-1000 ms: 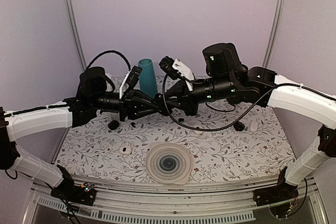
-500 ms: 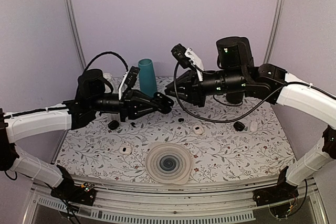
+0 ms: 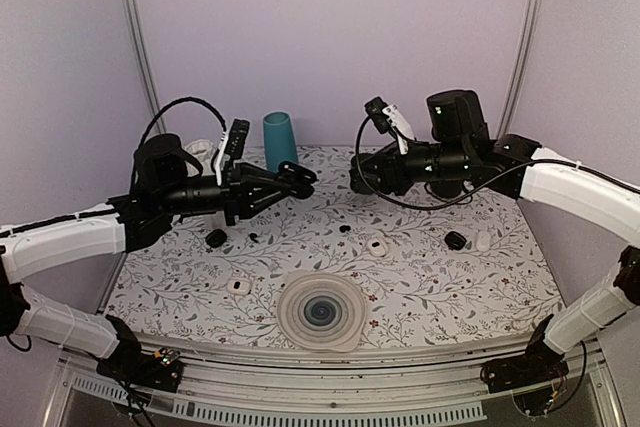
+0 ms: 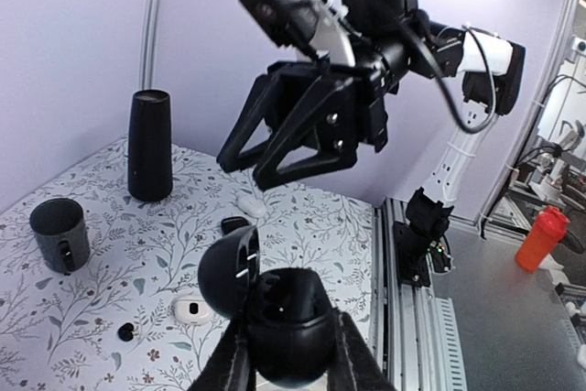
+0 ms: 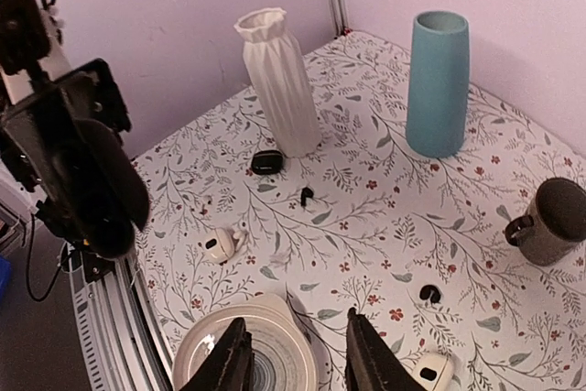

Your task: Insert the wireless bluetooth earbuds into the charging case

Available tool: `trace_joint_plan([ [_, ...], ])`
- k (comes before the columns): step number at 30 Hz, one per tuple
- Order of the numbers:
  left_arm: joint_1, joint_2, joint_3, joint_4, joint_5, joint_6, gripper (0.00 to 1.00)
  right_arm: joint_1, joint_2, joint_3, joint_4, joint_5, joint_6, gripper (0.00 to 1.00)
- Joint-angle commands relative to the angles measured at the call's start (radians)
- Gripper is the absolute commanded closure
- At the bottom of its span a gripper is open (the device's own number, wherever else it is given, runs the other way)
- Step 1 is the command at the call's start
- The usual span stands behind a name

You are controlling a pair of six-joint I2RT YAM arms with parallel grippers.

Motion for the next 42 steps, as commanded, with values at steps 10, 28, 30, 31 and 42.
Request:
trace_joint_plan([
  [10,0.030,-0.098,-0.049,0.012,-0.104,-0.009,1.00,-0.093,0.330,-0.008,0.055,0.082,0.131,0.67],
  [28,0.038,-0.150,-0.053,-0.030,-0.131,-0.008,1.00,-0.121,0.721,0.238,0.045,0.236,0.149,0.66],
  [30,0.038,-0.150,-0.052,-0.034,-0.133,-0.009,1.00,-0.122,0.750,0.270,0.035,0.254,0.151,0.66],
  [31,0.038,-0.152,-0.050,-0.035,-0.135,-0.009,1.00,-0.122,0.763,0.286,0.032,0.263,0.151,0.66],
  [42,0.038,-0.163,-0.054,-0.037,-0.136,-0.021,1.00,-0.123,0.864,0.382,-0.019,0.328,0.127,0.66],
])
